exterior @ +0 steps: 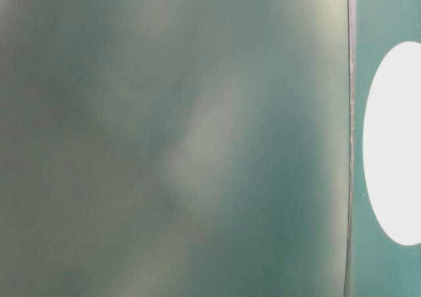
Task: Grip the spoon and scoop the red block from the bowl with right arm.
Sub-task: 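Lower the right gripper and close it on the pink spoon handle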
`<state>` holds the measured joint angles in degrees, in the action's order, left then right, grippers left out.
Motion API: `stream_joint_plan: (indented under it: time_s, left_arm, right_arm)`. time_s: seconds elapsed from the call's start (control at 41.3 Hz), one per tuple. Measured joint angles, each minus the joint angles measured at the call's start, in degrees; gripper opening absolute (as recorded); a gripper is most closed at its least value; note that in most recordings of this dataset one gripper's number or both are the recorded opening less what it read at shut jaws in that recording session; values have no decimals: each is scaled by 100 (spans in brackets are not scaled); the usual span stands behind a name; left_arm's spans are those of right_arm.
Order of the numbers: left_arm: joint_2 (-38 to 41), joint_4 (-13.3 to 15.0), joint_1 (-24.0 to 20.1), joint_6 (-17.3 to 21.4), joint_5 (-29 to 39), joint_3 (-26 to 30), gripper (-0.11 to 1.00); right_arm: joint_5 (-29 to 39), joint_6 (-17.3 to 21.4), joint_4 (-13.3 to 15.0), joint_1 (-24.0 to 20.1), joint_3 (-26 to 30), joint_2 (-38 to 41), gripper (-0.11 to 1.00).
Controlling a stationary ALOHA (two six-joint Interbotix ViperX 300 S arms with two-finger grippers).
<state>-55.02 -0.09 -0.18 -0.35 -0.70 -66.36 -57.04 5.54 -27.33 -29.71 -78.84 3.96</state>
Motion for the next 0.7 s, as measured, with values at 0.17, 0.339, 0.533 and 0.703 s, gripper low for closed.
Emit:
stream_joint_plan:
  time_s: [0.17, 0.339, 0.533, 0.703]
  left_arm:
    - [9, 0, 9, 0, 0, 0, 1]
    - [9, 0, 0, -9, 0, -9, 1]
    - [9, 0, 9, -9, 0, 0, 1]
    - [9, 0, 9, -9, 0, 0, 1]
  right_arm:
    - [0, 0, -9, 0, 9, 0, 48]
    - [0, 0, 0, 9, 9, 0, 43]
    - [0, 0, 0, 9, 18, 0, 42]
    - [0, 0, -9, 9, 18, 0, 42]
